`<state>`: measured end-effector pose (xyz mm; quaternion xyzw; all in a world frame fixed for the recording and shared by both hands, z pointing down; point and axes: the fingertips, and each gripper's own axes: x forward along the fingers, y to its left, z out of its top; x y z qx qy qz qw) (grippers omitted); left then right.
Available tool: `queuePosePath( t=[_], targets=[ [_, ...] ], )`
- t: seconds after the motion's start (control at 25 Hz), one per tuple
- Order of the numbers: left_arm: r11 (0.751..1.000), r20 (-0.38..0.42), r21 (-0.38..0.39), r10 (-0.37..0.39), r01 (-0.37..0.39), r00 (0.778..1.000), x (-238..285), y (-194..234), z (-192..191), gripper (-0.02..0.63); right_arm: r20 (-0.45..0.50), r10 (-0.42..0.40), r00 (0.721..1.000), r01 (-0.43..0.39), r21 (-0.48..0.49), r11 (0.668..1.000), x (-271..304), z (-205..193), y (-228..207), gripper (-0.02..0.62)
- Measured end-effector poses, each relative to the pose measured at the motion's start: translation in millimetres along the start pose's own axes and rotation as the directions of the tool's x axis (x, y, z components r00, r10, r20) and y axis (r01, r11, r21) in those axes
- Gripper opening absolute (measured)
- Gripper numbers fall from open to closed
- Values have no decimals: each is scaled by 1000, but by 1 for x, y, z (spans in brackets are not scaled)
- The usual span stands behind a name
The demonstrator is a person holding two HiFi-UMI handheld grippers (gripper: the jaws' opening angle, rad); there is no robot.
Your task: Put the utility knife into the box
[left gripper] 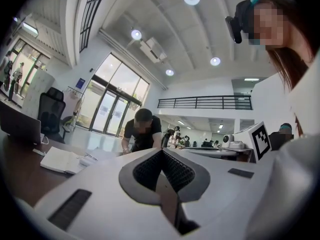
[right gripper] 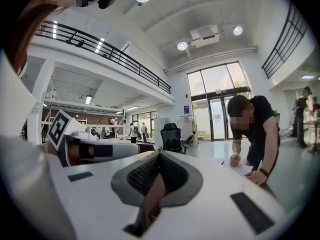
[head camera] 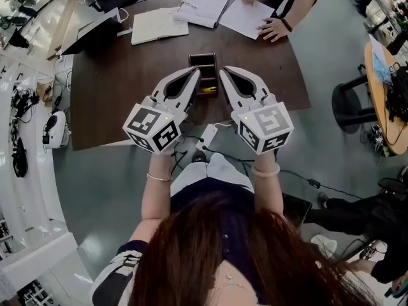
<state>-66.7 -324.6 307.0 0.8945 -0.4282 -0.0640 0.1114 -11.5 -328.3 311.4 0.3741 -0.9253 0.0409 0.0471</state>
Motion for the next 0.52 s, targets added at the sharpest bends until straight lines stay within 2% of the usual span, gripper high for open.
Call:
queuePosePath(
  t=[0.52],
  targets=[
    [1000, 15, -12, 0, 0, 1000, -5, 5, 5, 0, -3, -2, 1000, 2, -18, 1000, 4, 4, 5, 15]
  ],
)
